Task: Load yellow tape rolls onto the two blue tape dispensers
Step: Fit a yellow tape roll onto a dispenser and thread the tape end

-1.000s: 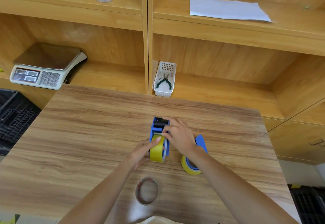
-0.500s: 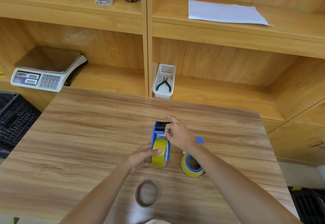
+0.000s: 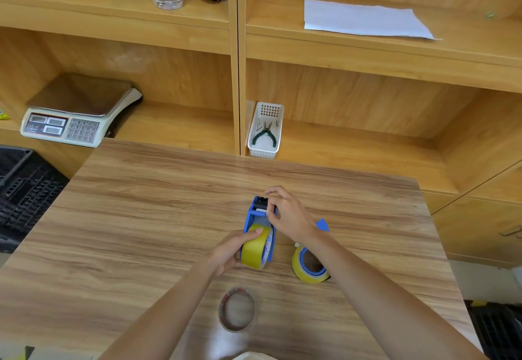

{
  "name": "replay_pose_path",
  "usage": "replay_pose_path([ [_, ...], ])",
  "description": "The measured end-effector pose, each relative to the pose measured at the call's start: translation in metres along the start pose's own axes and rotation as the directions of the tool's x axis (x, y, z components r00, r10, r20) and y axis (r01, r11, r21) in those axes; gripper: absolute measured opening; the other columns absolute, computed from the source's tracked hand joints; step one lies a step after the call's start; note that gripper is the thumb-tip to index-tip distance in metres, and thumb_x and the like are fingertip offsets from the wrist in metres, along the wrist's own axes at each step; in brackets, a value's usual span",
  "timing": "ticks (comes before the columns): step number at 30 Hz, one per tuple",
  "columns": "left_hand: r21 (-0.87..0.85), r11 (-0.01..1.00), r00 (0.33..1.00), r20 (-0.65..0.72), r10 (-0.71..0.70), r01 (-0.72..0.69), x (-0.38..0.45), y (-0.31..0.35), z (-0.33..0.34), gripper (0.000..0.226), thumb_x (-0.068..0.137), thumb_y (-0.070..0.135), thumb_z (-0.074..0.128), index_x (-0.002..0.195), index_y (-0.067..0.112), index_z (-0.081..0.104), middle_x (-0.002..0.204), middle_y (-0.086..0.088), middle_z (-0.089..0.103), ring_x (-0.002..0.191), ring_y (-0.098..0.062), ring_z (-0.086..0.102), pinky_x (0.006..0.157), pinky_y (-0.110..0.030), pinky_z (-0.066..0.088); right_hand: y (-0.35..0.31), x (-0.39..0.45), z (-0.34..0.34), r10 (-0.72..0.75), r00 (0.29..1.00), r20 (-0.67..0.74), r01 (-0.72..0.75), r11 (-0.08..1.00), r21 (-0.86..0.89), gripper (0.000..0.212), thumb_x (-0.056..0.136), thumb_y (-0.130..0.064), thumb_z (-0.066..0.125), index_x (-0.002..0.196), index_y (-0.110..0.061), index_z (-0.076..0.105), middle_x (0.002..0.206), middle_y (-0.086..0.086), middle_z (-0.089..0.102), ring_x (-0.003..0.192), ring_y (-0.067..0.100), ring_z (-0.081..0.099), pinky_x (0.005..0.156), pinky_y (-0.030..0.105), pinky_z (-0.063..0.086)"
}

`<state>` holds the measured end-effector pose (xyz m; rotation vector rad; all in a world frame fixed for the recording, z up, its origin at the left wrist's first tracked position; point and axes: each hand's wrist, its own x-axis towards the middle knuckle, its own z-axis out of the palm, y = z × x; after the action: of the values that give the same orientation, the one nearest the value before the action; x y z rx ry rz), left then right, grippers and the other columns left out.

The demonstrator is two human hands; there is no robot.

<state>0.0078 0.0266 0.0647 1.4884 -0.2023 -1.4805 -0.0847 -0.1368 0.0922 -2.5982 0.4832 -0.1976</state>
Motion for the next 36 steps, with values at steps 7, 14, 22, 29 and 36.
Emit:
replay_pose_path([
  [7, 0.011, 0.999, 0.991, 0.129, 0.038, -0.040, 0.004, -0.012, -0.013, 0.064, 0.072, 0.037, 0.085, 0.124, 0.005, 0.064, 0.126, -0.020, 0.067, 0.119, -0.033, 0.062, 0.099, -0.053, 0.051, -0.001, -0.004, 0.001, -0.033, 0.999, 0.022, 0.035, 0.994, -0.101, 0.019, 0.100, -0.020, 0.041, 0.100, -0.012, 0.058, 0.138, -0.005, 0.047, 0.109, 0.024, 0.054, 0.086, 0.032, 0.045],
  [14, 0.059, 0.998, 0.979, 0.205, 0.013, -0.025, 0.006, -0.018, -0.019, 0.069, 0.069, 0.035, 0.088, 0.128, 0.011, 0.062, 0.127, -0.016, 0.067, 0.120, -0.032, 0.061, 0.103, -0.058, 0.046, -0.006, -0.005, 0.001, -0.012, 1.000, -0.002, 0.012, 0.997, -0.073, 0.024, 0.103, -0.019, 0.033, 0.111, -0.011, 0.055, 0.135, -0.004, 0.047, 0.108, 0.023, 0.054, 0.080, 0.030, 0.044],
  [22, -0.020, 0.999, 0.999, 0.036, -0.035, 0.036, 0.010, -0.005, 0.000, 0.055, 0.080, 0.050, 0.074, 0.121, 0.014, 0.067, 0.116, -0.013, 0.073, 0.106, -0.029, 0.070, 0.084, -0.042, 0.058, -0.007, -0.008, 0.003, 0.024, 0.998, -0.063, -0.032, 0.991, -0.127, 0.018, 0.102, -0.020, 0.033, 0.105, -0.015, 0.051, 0.119, -0.002, 0.052, 0.089, 0.022, 0.056, 0.067, 0.039, 0.051],
  [29, 0.084, 0.996, 0.973, 0.231, 0.004, -0.024, 0.001, -0.014, -0.009, 0.064, 0.072, 0.035, 0.084, 0.128, 0.013, 0.062, 0.123, -0.012, 0.070, 0.114, -0.030, 0.066, 0.100, -0.050, 0.050, 0.002, -0.006, -0.006, 0.193, 0.975, -0.111, -0.204, 0.974, -0.102, 0.013, 0.102, -0.016, 0.033, 0.096, -0.015, 0.045, 0.100, 0.000, 0.048, 0.065, 0.026, 0.053, 0.055, 0.041, 0.047],
  [36, 0.096, 0.995, 0.969, 0.245, -0.039, 0.016, 0.000, -0.016, -0.005, 0.062, 0.074, 0.040, 0.083, 0.129, 0.020, 0.062, 0.125, -0.006, 0.070, 0.117, -0.025, 0.065, 0.104, -0.053, 0.047, -0.004, -0.004, -0.009, 0.284, 0.948, -0.146, -0.290, 0.957, -0.021, 0.016, 0.102, -0.015, 0.031, 0.090, -0.016, 0.043, 0.090, 0.001, 0.050, 0.061, 0.027, 0.052, 0.051, 0.033, 0.032],
])
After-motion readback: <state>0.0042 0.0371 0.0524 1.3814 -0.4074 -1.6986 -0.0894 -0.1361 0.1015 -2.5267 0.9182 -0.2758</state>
